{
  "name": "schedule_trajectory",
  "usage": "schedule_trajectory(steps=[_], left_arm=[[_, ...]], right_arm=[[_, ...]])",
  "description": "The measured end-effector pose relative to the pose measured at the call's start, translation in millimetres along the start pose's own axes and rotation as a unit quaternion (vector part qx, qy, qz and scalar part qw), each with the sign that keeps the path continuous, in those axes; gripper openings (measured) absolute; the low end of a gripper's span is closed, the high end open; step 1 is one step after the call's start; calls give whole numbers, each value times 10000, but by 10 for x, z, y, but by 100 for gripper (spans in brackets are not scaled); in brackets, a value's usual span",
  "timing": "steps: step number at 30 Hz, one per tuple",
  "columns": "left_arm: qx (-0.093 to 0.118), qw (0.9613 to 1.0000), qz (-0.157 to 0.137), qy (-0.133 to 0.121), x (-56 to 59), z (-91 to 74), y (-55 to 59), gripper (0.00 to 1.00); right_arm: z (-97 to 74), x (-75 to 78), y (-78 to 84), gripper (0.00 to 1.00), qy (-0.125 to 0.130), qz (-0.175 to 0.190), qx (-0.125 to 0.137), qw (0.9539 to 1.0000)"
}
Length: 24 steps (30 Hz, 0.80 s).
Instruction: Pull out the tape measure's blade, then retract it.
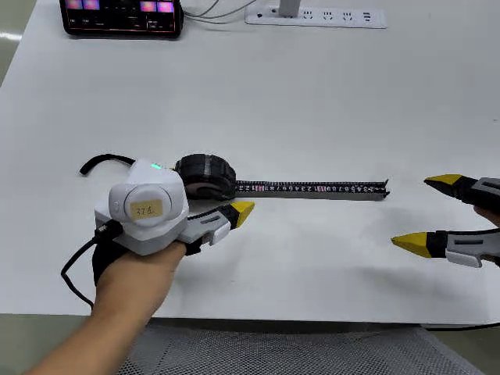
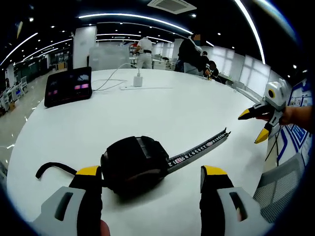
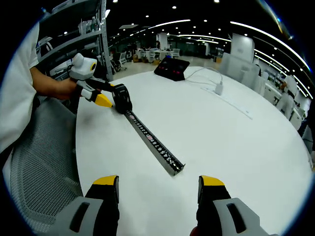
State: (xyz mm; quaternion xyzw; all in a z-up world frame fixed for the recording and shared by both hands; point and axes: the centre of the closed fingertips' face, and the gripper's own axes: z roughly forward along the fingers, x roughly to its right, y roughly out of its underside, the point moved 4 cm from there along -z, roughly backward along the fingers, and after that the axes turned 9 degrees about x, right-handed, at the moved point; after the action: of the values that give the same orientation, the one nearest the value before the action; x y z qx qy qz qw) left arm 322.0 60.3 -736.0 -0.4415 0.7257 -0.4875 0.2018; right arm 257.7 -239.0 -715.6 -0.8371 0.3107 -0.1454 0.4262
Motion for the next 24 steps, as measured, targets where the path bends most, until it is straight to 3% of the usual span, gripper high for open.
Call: schedule_trajectory(steps=[12, 24], left_arm=[[-2, 9993, -89, -357, -16, 40, 6, 75], [37, 9967, -418, -690, -70, 107, 17, 72]], right_arm=[[109, 180, -45, 50, -345, -413, -276, 9982], [230, 384, -57, 42, -737, -888, -654, 9912]])
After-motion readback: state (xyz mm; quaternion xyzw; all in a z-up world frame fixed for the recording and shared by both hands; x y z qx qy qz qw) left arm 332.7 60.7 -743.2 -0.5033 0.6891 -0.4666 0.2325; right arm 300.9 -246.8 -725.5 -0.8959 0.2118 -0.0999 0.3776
